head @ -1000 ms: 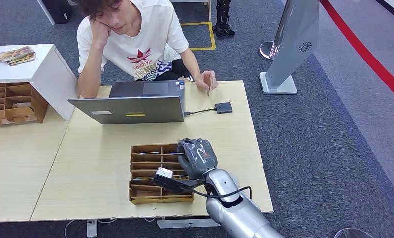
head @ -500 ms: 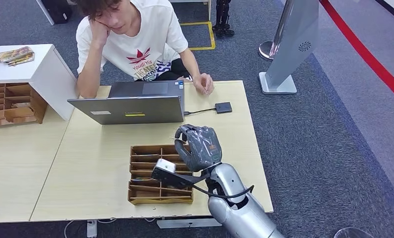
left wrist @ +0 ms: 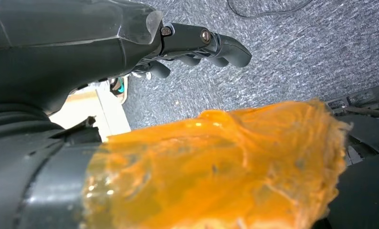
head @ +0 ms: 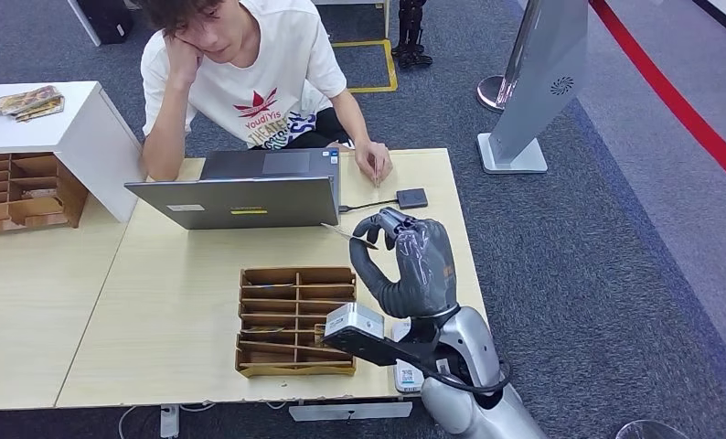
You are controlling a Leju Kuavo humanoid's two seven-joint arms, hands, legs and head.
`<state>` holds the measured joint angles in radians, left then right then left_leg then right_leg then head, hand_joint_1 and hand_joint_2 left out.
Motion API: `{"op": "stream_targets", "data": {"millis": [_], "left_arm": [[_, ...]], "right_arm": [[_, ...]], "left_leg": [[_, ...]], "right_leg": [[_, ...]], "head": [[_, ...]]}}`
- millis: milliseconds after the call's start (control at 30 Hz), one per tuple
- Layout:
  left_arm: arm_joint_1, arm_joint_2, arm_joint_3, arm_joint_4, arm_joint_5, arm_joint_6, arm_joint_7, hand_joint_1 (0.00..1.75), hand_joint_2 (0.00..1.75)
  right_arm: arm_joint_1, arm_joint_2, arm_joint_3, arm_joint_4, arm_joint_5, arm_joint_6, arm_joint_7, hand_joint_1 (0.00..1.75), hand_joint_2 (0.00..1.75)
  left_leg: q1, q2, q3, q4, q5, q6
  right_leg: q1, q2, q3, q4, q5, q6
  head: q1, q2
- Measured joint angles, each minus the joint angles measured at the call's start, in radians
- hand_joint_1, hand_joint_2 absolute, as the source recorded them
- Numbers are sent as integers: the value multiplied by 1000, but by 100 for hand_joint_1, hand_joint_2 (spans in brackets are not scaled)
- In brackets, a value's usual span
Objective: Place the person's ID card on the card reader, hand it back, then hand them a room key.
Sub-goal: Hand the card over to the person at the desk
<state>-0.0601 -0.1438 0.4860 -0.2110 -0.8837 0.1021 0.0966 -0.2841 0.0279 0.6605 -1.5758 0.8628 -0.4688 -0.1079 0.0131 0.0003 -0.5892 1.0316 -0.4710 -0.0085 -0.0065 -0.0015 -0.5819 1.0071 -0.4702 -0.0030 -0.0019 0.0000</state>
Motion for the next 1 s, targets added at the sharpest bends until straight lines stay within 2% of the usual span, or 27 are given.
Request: {"op": "stream_targets", "data": {"millis": [567,767,1000], "left_arm": [[-4,0,0,0,-34,-9,7,0,0],[-31,-4,-7,0,-92,-37,40,0,0],[-66,-12,-58,0,-154,-71,69,0,0]], "right_arm": [[-31,-6,-4,-3,-32,53,-15,175,175],[-183,42,-13,116,-90,134,5,175,175],[-431,123,-70,449,-28,157,58,175,175]], "left_leg": [[0,0,0,0,0,0],[0,0,0,0,2,-1],[0,0,0,0,5,-1]], "right_leg": [[0,0,0,0,0,0],[0,0,0,1,2,-1],[0,0,0,2,4,-2]], "head": [[0,0],[0,0],[0,0]]}}
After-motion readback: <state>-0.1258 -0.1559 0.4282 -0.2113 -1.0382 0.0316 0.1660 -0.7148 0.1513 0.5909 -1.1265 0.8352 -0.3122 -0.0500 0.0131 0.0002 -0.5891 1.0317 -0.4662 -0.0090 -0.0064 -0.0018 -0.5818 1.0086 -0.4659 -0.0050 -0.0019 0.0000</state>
